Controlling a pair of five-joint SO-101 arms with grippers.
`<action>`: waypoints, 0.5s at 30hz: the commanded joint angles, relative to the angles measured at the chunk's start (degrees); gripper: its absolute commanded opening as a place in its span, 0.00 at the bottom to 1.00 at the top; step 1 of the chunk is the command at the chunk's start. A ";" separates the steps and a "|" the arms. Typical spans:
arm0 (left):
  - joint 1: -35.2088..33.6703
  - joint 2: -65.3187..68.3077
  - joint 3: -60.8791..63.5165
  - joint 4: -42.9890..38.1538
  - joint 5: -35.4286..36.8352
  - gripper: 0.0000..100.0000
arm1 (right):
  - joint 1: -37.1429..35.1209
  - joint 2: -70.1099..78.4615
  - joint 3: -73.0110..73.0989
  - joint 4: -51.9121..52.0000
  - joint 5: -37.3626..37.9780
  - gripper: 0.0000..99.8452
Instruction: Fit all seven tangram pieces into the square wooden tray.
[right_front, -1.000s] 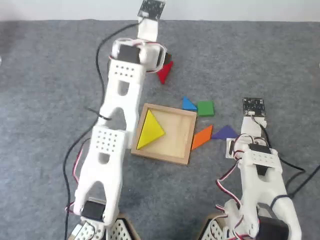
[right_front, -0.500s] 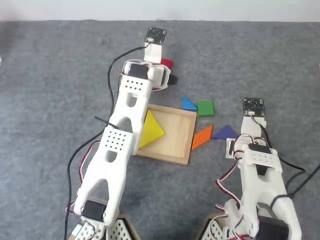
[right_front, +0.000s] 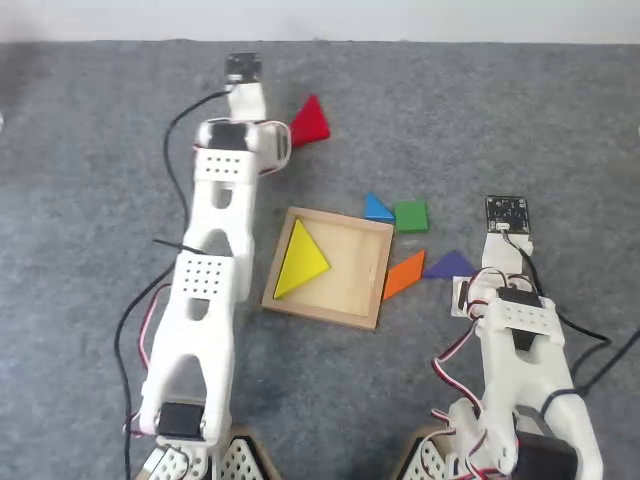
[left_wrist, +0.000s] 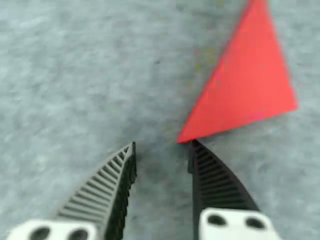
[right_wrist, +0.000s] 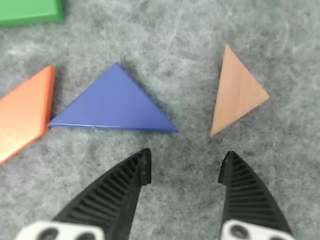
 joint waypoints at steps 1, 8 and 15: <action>-3.96 -1.85 -2.95 5.80 0.44 0.16 | -0.04 -2.24 -0.35 -0.92 0.88 0.24; -1.58 -9.41 -5.49 1.49 -7.03 0.16 | -0.13 -2.24 -0.35 -0.92 0.88 0.24; 1.32 -6.07 1.80 -27.43 -7.47 0.17 | -0.13 -2.24 -0.35 -0.92 0.88 0.24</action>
